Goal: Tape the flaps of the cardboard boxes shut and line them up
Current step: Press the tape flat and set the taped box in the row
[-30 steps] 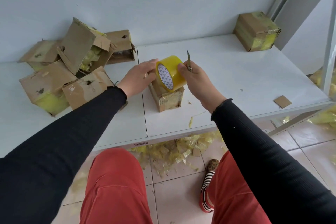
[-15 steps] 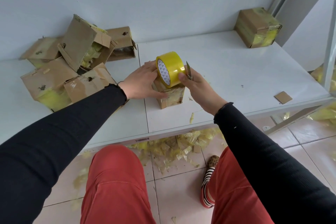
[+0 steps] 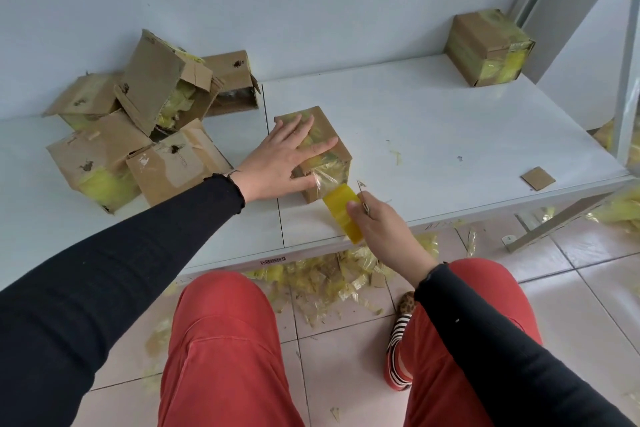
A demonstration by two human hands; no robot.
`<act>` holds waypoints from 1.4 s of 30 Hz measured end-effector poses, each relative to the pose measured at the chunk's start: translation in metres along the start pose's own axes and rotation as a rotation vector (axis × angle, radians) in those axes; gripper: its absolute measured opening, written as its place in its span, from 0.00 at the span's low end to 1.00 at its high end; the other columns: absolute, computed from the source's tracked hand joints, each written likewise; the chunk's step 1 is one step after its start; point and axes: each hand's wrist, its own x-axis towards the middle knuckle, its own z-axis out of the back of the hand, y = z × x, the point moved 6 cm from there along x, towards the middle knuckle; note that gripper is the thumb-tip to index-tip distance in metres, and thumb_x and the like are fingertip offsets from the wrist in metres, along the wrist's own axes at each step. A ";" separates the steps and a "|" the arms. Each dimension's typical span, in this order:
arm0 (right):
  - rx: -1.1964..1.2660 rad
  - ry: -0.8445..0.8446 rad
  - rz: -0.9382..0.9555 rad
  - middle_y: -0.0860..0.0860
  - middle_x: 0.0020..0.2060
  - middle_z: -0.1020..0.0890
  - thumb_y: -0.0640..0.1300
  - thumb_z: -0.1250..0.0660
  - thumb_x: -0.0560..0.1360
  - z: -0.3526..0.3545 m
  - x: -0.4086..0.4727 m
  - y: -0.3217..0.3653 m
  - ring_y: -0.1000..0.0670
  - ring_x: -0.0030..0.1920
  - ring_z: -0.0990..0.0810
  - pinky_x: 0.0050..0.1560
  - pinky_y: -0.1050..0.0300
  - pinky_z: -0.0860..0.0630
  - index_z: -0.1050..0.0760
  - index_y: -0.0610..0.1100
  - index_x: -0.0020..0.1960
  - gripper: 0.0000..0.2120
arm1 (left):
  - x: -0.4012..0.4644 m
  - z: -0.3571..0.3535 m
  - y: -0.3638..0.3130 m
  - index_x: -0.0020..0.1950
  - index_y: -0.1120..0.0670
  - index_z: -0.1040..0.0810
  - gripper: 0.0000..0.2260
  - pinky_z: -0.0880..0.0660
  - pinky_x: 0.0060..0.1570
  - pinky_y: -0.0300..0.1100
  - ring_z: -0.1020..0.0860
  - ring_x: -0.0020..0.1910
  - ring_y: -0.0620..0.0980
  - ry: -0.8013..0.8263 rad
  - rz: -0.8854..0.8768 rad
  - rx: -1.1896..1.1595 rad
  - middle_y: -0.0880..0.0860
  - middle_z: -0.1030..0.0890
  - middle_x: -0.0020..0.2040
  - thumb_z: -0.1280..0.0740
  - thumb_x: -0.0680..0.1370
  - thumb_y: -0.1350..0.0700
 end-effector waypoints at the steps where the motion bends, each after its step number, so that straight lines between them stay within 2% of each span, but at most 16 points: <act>1: 0.013 0.010 -0.021 0.50 0.34 0.30 0.54 0.45 0.86 0.000 0.003 0.000 0.50 0.34 0.33 0.37 0.52 0.38 0.37 0.46 0.42 0.18 | 0.000 0.002 -0.001 0.81 0.30 0.56 0.33 0.63 0.81 0.53 0.63 0.83 0.54 0.017 0.008 -0.008 0.54 0.59 0.85 0.41 0.81 0.34; 5: 0.249 0.052 -0.028 0.50 0.37 0.33 0.51 0.41 0.86 0.011 0.004 0.012 0.50 0.38 0.34 0.41 0.54 0.39 0.36 0.42 0.42 0.18 | 0.004 0.026 0.005 0.80 0.29 0.45 0.30 0.51 0.82 0.53 0.51 0.84 0.51 0.016 0.059 -0.214 0.50 0.48 0.85 0.36 0.81 0.39; 9: 0.457 -0.032 0.130 0.63 0.28 0.32 0.56 0.41 0.85 0.054 0.007 0.059 0.60 0.28 0.33 0.30 0.72 0.36 0.32 0.49 0.40 0.17 | 0.010 0.051 0.016 0.76 0.30 0.32 0.22 0.33 0.74 0.43 0.29 0.74 0.41 -0.017 0.092 -0.754 0.36 0.28 0.75 0.36 0.82 0.40; 12: 0.433 -0.006 0.183 0.63 0.32 0.31 0.53 0.41 0.85 0.069 0.026 0.085 0.59 0.32 0.33 0.34 0.63 0.35 0.30 0.50 0.42 0.14 | 0.011 0.051 0.016 0.70 0.41 0.21 0.15 0.25 0.59 0.35 0.20 0.57 0.37 -0.144 0.166 -0.966 0.35 0.17 0.61 0.35 0.85 0.55; 14: 0.401 0.017 0.147 0.52 0.38 0.29 0.51 0.40 0.86 0.068 0.040 0.084 0.51 0.39 0.32 0.40 0.54 0.37 0.29 0.44 0.48 0.13 | 0.009 0.051 0.019 0.62 0.44 0.17 0.13 0.22 0.60 0.42 0.19 0.52 0.35 -0.311 0.224 -0.906 0.38 0.15 0.54 0.35 0.84 0.59; 16: 0.383 0.016 0.132 0.53 0.40 0.26 0.51 0.41 0.86 0.064 0.048 0.081 0.54 0.39 0.29 0.41 0.58 0.34 0.28 0.38 0.55 0.15 | 0.004 0.050 0.020 0.61 0.45 0.17 0.13 0.24 0.65 0.46 0.21 0.54 0.32 -0.378 0.231 -0.811 0.40 0.16 0.56 0.35 0.84 0.60; 19: 0.430 0.013 0.152 0.66 0.35 0.21 0.51 0.43 0.87 0.057 0.052 0.078 0.65 0.31 0.26 0.32 0.73 0.32 0.24 0.44 0.59 0.13 | 0.003 0.045 0.012 0.73 0.49 0.24 0.19 0.35 0.74 0.42 0.30 0.73 0.39 -0.179 0.105 -0.865 0.46 0.26 0.73 0.38 0.82 0.57; 21: 0.441 0.021 0.160 0.66 0.39 0.19 0.51 0.43 0.87 0.054 0.053 0.076 0.64 0.34 0.25 0.34 0.71 0.31 0.24 0.50 0.60 0.11 | 0.004 0.048 0.007 0.79 0.47 0.32 0.26 0.45 0.80 0.45 0.43 0.81 0.42 -0.051 0.004 -0.682 0.46 0.39 0.82 0.37 0.81 0.46; 23: 0.443 0.044 0.176 0.66 0.42 0.17 0.50 0.44 0.87 0.051 0.054 0.075 0.64 0.36 0.23 0.35 0.72 0.30 0.24 0.52 0.60 0.10 | 0.007 0.050 0.008 0.84 0.46 0.42 0.41 0.57 0.82 0.50 0.57 0.83 0.44 0.009 -0.026 -0.324 0.44 0.50 0.84 0.37 0.76 0.29; 25: 0.464 0.051 0.191 0.67 0.43 0.16 0.47 0.44 0.87 0.050 0.054 0.074 0.68 0.39 0.21 0.36 0.75 0.29 0.25 0.50 0.61 0.09 | 0.008 0.050 0.006 0.85 0.46 0.47 0.51 0.61 0.81 0.48 0.56 0.83 0.42 -0.030 -0.037 -0.127 0.44 0.50 0.84 0.39 0.69 0.21; 29: 0.451 -0.012 0.217 0.54 0.44 0.20 0.44 0.43 0.87 0.054 0.054 0.075 0.58 0.44 0.24 0.47 0.65 0.29 0.27 0.36 0.56 0.12 | 0.003 0.041 0.009 0.82 0.45 0.39 0.47 0.39 0.77 0.49 0.40 0.77 0.44 -0.159 0.067 -0.291 0.46 0.36 0.80 0.33 0.67 0.25; 30: 0.446 -0.039 0.235 0.52 0.42 0.24 0.44 0.43 0.87 0.054 0.051 0.078 0.55 0.44 0.27 0.47 0.61 0.31 0.29 0.36 0.51 0.13 | 0.002 0.039 0.010 0.81 0.44 0.38 0.46 0.37 0.76 0.49 0.39 0.77 0.45 -0.168 0.070 -0.312 0.46 0.35 0.79 0.32 0.67 0.27; 32: 0.434 -0.119 0.264 0.61 0.36 0.30 0.47 0.43 0.86 0.054 0.037 0.084 0.56 0.39 0.33 0.41 0.60 0.35 0.34 0.45 0.43 0.14 | 0.003 0.037 0.010 0.80 0.41 0.38 0.43 0.36 0.75 0.48 0.39 0.77 0.45 -0.168 0.029 -0.350 0.43 0.35 0.78 0.29 0.68 0.30; 35: 0.279 -0.170 0.207 0.61 0.30 0.32 0.53 0.44 0.86 0.038 0.005 0.070 0.55 0.34 0.34 0.38 0.54 0.36 0.38 0.52 0.39 0.16 | 0.003 0.037 0.014 0.81 0.34 0.43 0.41 0.47 0.80 0.44 0.47 0.82 0.43 -0.123 0.010 -0.337 0.43 0.43 0.83 0.32 0.71 0.28; 38: 0.248 -0.153 0.035 0.59 0.30 0.35 0.52 0.45 0.86 0.016 -0.022 0.036 0.53 0.33 0.37 0.39 0.50 0.37 0.39 0.51 0.39 0.17 | 0.004 0.038 0.013 0.82 0.32 0.45 0.42 0.62 0.79 0.37 0.58 0.82 0.38 -0.034 -0.020 -0.254 0.43 0.50 0.85 0.38 0.71 0.22; 42: 0.208 -0.154 -0.009 0.58 0.29 0.36 0.53 0.46 0.86 0.008 -0.025 0.027 0.56 0.31 0.40 0.36 0.51 0.39 0.40 0.51 0.39 0.17 | 0.009 0.052 0.000 0.84 0.40 0.51 0.45 0.64 0.80 0.43 0.63 0.82 0.41 0.059 -0.066 -0.004 0.44 0.57 0.84 0.40 0.72 0.25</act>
